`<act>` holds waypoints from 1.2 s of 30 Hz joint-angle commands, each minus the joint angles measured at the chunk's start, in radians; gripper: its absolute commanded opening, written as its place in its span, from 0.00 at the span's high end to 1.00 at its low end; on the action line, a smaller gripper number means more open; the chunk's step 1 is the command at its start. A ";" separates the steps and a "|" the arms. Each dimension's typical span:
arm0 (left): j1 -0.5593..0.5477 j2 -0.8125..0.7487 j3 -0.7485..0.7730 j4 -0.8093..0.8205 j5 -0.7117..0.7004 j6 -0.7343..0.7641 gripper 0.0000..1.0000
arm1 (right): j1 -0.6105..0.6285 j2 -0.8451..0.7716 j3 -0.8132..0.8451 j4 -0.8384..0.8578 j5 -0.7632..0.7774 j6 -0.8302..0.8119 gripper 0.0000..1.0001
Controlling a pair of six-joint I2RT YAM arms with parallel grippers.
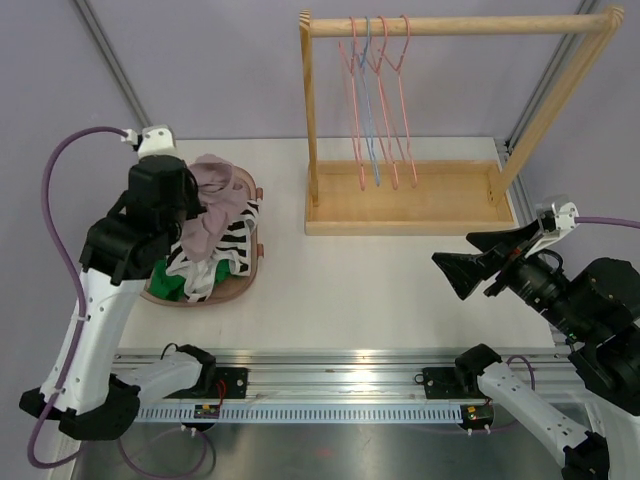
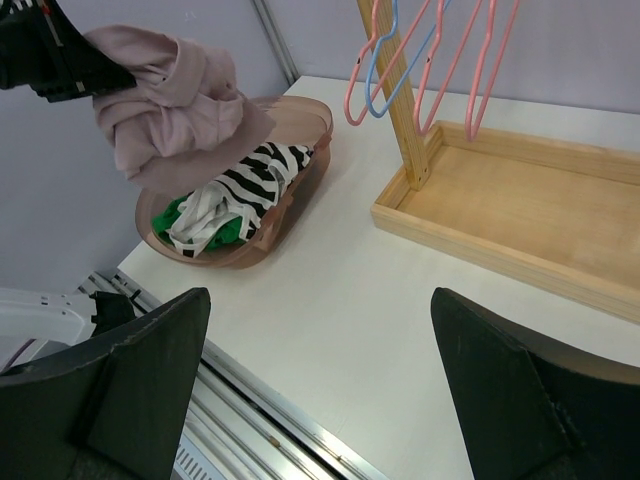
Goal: Remove the tank top from the hanger
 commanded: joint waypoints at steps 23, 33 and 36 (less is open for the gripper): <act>0.342 0.073 0.040 0.068 0.319 0.122 0.01 | 0.005 0.071 0.062 -0.084 0.240 -0.020 0.01; 0.308 -0.172 -0.127 0.158 0.355 0.162 0.01 | 0.005 0.140 0.048 -0.159 0.418 -0.007 0.01; 0.282 -0.264 -0.176 0.141 0.344 0.172 0.01 | 0.005 0.148 0.036 -0.156 0.473 0.005 0.01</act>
